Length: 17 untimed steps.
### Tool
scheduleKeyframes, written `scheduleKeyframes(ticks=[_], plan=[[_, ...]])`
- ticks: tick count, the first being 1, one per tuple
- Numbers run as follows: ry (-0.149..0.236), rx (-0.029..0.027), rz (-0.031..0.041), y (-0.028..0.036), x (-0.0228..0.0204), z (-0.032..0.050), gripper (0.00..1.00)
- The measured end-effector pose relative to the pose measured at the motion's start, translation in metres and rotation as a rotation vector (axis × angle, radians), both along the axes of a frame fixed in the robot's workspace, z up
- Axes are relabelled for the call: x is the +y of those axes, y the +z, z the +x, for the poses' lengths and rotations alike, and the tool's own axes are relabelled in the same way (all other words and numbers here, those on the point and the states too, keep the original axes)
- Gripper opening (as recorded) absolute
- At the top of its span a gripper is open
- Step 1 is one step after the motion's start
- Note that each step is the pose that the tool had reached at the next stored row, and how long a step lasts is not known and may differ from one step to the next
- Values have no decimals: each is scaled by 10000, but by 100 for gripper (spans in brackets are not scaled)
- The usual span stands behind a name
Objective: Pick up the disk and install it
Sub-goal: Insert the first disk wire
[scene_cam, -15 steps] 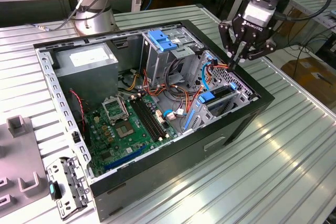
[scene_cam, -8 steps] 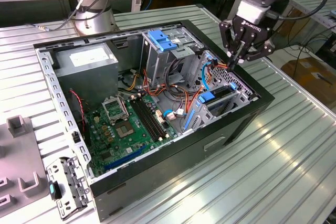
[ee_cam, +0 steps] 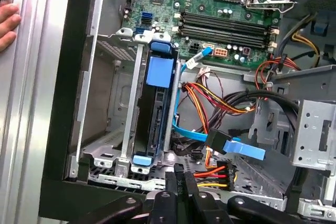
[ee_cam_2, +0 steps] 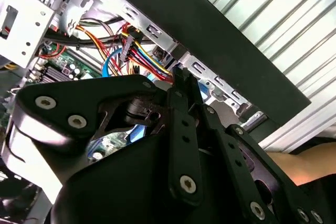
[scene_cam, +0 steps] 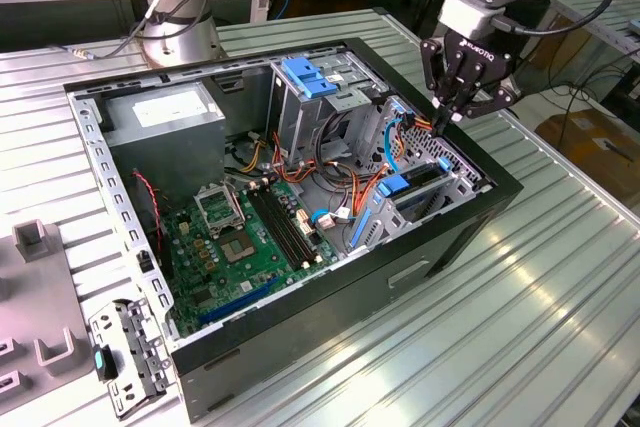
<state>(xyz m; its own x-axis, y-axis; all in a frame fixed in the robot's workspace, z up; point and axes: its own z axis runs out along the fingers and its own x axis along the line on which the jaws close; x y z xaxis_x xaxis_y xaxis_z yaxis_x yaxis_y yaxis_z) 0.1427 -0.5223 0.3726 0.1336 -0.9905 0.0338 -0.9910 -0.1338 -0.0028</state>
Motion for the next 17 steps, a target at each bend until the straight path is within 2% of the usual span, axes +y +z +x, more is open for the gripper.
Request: scheduleKeyframes(ticks=[1, 2, 4, 12, 14, 16, 17], plan=[[-264, 0, 1, -1, 0, -1, 18], [-868, 0, 0, -1, 0, -3, 18], [-1030, 0, 2, -2, 0, -11, 18], [-1095, 0, 2, -2, 1, -32, 18], [-1091, 1, 0, -2, 0, -88, 18], [-1101, 1, 1, -9, 0, -215, 18], [-1133, 0, 3, -15, 0, -222, 18]])
